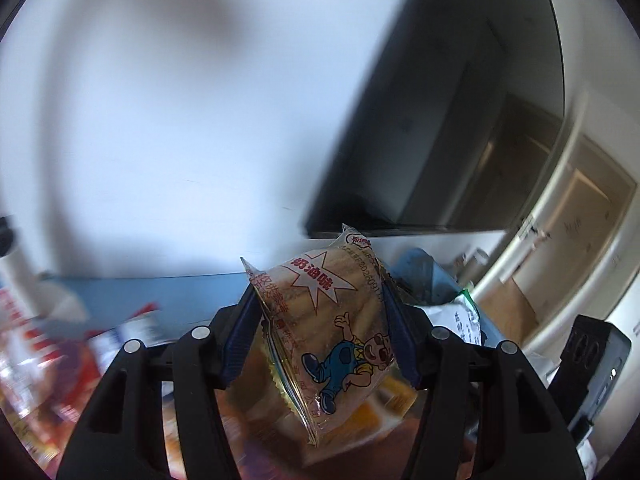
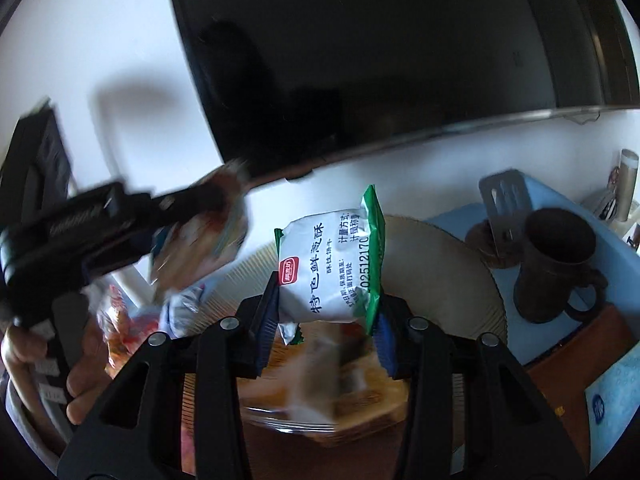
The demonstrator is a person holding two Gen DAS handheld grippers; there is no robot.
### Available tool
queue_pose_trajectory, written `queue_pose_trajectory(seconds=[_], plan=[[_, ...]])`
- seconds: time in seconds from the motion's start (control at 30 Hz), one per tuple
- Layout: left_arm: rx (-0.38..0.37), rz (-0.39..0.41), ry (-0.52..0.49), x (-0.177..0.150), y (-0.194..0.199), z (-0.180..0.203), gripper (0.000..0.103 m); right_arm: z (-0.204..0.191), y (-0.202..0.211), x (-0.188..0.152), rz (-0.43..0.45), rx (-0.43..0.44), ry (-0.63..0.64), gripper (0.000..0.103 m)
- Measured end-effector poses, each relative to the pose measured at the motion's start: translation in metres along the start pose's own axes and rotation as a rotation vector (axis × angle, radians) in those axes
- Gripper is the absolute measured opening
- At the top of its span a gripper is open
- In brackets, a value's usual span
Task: Organize snacks
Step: 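Carry both packs over the amber bowl and open both tools to drop them, then move both tools back to the snack pile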
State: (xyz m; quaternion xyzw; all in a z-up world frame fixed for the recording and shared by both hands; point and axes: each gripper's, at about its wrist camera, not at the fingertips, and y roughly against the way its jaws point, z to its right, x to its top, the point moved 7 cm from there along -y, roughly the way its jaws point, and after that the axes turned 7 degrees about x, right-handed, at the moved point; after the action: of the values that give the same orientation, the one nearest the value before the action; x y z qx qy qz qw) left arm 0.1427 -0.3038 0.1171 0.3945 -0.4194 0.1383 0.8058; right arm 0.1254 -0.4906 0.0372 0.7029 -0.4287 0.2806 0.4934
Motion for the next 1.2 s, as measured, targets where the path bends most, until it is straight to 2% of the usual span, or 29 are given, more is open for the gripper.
queue_pose_trajectory(seconds=[0.03, 0.07, 0.1, 0.13, 0.2, 0.33, 0.53, 0.63, 0.8, 0.97, 1.2], plan=[[-0.012, -0.01, -0.009, 0.001, -0.011, 0.007, 0.058, 0.004, -0.003, -0.002, -0.012, -0.027, 0.006, 0.061], [-0.023, -0.02, -0.017, 0.001, -0.02, 0.012, 0.058, 0.009, -0.003, -0.003, -0.008, -0.056, 0.011, 0.093], [-0.033, -0.047, -0.029, 0.0, -0.036, 0.019, 0.063, 0.011, 0.0, -0.003, 0.005, -0.075, 0.013, 0.1], [-0.022, -0.088, -0.043, -0.002, -0.051, 0.023, 0.068, 0.013, 0.003, -0.001, 0.011, -0.085, 0.005, 0.1], [0.034, -0.168, -0.06, -0.009, -0.077, 0.024, 0.098, 0.025, 0.02, 0.001, 0.045, -0.09, -0.027, 0.1], [0.125, -0.198, -0.07, -0.017, -0.088, 0.012, 0.098, 0.031, 0.032, 0.006, 0.082, -0.054, -0.111, 0.1], [0.246, -0.151, -0.121, -0.012, -0.057, -0.01, 0.098, 0.01, 0.037, 0.012, 0.083, -0.007, -0.162, 0.1], [0.274, -0.129, -0.119, -0.007, -0.033, -0.023, 0.098, -0.015, 0.041, 0.019, 0.091, 0.035, -0.16, 0.1], [0.336, -0.094, -0.105, 0.0, 0.012, -0.055, 0.098, -0.079, 0.042, 0.023, 0.078, 0.092, -0.094, 0.1], [0.383, -0.075, -0.063, -0.001, 0.068, -0.104, 0.098, -0.137, 0.031, 0.012, 0.05, 0.161, -0.067, 0.1], [0.503, -0.038, 0.065, -0.006, 0.138, -0.203, 0.098, -0.204, 0.012, -0.011, 0.004, 0.233, -0.013, 0.1]])
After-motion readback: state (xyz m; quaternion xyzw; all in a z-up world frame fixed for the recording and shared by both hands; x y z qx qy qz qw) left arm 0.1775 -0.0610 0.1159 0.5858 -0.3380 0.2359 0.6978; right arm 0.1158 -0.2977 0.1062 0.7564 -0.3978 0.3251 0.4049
